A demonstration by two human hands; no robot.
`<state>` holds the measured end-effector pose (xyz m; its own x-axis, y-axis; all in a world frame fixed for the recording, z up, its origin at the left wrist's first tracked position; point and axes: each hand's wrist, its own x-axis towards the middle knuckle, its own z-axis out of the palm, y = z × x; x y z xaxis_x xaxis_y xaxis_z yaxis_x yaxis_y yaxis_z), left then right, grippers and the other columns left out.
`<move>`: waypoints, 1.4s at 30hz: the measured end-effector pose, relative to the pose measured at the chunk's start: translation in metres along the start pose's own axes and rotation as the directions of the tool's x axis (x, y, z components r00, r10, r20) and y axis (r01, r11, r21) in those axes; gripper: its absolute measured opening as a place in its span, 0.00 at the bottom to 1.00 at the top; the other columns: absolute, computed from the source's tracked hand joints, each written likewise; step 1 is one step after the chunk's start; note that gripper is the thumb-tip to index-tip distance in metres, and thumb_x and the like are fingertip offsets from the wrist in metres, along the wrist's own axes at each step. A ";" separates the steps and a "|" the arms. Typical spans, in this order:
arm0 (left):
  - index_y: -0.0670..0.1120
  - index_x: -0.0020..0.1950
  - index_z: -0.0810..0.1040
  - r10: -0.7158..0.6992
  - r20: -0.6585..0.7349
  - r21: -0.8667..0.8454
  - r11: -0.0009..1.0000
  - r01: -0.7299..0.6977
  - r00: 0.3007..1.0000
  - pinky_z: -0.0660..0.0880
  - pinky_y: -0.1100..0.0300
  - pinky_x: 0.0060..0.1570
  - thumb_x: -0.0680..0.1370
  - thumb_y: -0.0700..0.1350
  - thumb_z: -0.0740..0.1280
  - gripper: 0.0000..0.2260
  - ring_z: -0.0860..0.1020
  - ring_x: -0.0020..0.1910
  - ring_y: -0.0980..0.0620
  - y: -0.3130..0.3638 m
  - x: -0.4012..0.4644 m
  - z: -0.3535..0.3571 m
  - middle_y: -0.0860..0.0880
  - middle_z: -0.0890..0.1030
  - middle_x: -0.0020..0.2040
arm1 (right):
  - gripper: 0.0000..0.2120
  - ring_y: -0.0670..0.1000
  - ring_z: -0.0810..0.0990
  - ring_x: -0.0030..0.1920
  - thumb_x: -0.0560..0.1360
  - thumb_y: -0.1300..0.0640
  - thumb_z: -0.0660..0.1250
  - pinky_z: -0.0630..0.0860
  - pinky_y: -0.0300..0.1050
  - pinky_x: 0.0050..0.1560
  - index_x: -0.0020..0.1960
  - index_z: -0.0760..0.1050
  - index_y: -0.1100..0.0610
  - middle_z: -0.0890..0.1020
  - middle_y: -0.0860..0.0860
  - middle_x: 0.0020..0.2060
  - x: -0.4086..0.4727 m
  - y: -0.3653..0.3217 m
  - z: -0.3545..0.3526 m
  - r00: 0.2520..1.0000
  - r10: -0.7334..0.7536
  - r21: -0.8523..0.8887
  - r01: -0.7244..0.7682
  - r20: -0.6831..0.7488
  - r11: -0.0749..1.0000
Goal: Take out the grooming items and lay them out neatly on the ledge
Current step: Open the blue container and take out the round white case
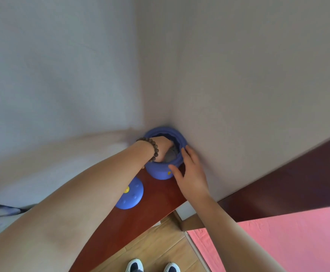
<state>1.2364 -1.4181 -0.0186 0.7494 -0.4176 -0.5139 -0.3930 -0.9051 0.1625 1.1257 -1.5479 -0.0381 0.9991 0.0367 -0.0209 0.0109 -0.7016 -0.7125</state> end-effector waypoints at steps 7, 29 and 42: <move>0.45 0.47 0.75 0.028 -0.290 -0.175 0.981 -0.082 0.957 0.74 0.54 0.44 0.68 0.52 0.72 0.15 0.78 0.45 0.48 -0.007 -0.028 -0.004 0.49 0.78 0.43 | 0.31 0.46 0.57 0.75 0.77 0.49 0.64 0.55 0.33 0.67 0.76 0.57 0.56 0.56 0.47 0.76 0.002 0.003 -0.001 1.000 0.004 -0.008 -0.004 0.008 1.000; 0.45 0.67 0.68 -0.805 -0.407 -0.718 0.574 0.394 0.431 0.71 0.55 0.60 0.69 0.54 0.73 0.30 0.72 0.61 0.47 -0.049 -0.294 0.145 0.46 0.71 0.63 | 0.30 0.52 0.61 0.74 0.76 0.47 0.66 0.62 0.48 0.72 0.73 0.64 0.58 0.63 0.54 0.74 -0.058 -0.105 0.094 0.873 -0.412 0.015 0.423 0.260 0.906; 0.46 0.65 0.69 -0.926 -0.300 -0.802 0.375 0.466 0.229 0.72 0.55 0.53 0.69 0.53 0.73 0.28 0.71 0.61 0.46 -0.108 -0.444 0.273 0.47 0.70 0.63 | 0.29 0.52 0.56 0.75 0.77 0.44 0.62 0.61 0.50 0.72 0.73 0.63 0.55 0.64 0.54 0.73 -0.165 -0.179 0.202 0.790 -0.444 -0.030 0.502 0.423 0.864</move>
<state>0.8010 -1.1127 -0.0379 0.6954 0.7185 -0.0158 0.6291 -0.5979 0.4966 0.9508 -1.2848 -0.0494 0.7672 0.6414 0.0034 0.5122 -0.6094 -0.6052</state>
